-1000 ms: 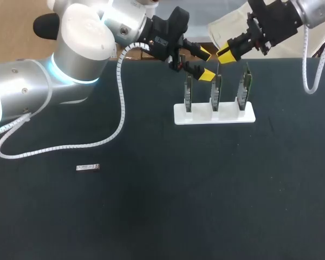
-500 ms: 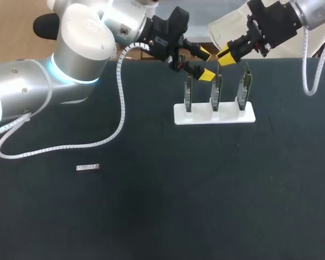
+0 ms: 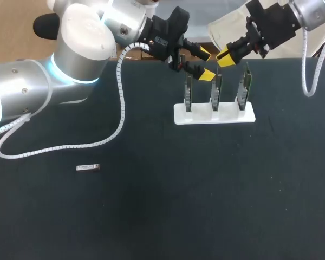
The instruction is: Pick up the optical module with the left hand, and insert it into the network port with the right hand.
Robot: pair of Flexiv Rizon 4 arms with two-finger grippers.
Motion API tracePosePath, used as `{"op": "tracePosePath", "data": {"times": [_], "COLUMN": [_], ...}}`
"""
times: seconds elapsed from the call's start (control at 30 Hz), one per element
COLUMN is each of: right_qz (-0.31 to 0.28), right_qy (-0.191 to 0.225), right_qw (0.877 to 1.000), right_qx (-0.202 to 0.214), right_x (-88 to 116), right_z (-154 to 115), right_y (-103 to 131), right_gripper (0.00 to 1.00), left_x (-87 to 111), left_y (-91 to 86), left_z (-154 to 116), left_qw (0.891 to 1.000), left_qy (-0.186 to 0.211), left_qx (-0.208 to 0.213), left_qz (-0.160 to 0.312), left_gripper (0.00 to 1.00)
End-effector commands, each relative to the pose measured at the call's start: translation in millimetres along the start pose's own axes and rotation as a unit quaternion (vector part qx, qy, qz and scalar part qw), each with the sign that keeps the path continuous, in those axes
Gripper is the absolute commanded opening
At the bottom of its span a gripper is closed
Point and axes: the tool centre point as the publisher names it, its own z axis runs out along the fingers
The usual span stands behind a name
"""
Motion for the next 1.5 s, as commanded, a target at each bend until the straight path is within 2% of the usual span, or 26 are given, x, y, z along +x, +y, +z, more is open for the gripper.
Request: {"op": "tracePosePath", "data": {"times": [0.03, 0.27, 0.33, 0.37, 0.4, 0.43, 0.8, 1.1, 1.23, 1.37, 1.4, 1.43, 1.47, 1.5], "right_qz": [0.002, 0.006, 0.008, 0.007, 0.009, 0.008, 0.025, 0.051, 0.051, 0.038, 0.036, 0.036, 0.031, 0.031], "right_qy": [0.001, 0.001, 0.000, 0.000, -0.002, -0.001, -0.012, -0.037, -0.048, -0.042, -0.044, -0.047, -0.044, -0.048], "right_qw": [1.000, 1.000, 1.000, 1.000, 1.000, 1.000, 1.000, 0.998, 0.997, 0.998, 0.998, 0.998, 0.998, 0.998], "right_qx": [-0.001, -0.002, -0.005, -0.005, -0.008, -0.008, 0.009, -0.015, -0.032, -0.024, -0.020, -0.020, -0.011, -0.008], "right_x": [3.3, 4.7, 4.2, 4.0, 3.9, 4.0, 7.7, 10.9, 6.4, 3.5, 2.8, 1.8, 1.1, 0.2], "right_z": [1.5, 1.0, 0.3, 0.0, -0.5, -1.0, -20.9, -42.1, -49.9, -53.9, -54.7, -55.9, -56.7, -57.2], "right_y": [-1.0, -0.5, 0.2, 0.8, 1.4, 1.9, 6.0, 9.8, 13.0, 14.1, 14.1, 14.2, 14.2, 14.2], "right_gripper": [0.00, 0.00, 0.46, 0.58, 0.82, 1.00, 1.00, 1.00, 1.00, 1.00, 0.96, 0.46, 0.21, 0.00], "left_x": [-0.9, -0.9, -0.9, -0.9, -0.9, -0.9, -0.9, -0.9, -0.9, -0.9, -0.9, -0.9, -0.9, -0.9], "left_y": [1.2, 1.2, 1.2, 1.2, 1.2, 1.2, 1.2, 1.2, 1.2, 1.2, 1.2, 1.2, 1.2, 1.2], "left_z": [0.5, 0.5, 0.5, 0.5, 0.5, 0.5, 0.5, 0.5, 0.5, 0.5, 0.5, 0.5, 0.5, 0.5], "left_qw": [1.000, 1.000, 1.000, 1.000, 1.000, 1.000, 1.000, 1.000, 1.000, 1.000, 1.000, 1.000, 1.000, 1.000], "left_qy": [0.002, 0.002, 0.002, 0.002, 0.002, 0.002, 0.002, 0.002, 0.002, 0.002, 0.002, 0.002, 0.002, 0.002], "left_qx": [0.001, 0.001, 0.001, 0.001, 0.001, 0.001, 0.001, 0.001, 0.001, 0.001, 0.001, 0.001, 0.001, 0.001], "left_qz": [-0.001, -0.001, -0.001, -0.001, -0.001, -0.001, -0.001, -0.001, -0.001, -0.001, -0.001, -0.001, -0.001, -0.001], "left_gripper": [1.00, 1.00, 1.00, 1.00, 1.00, 1.00, 1.00, 1.00, 1.00, 1.00, 1.00, 1.00, 1.00, 1.00]}}
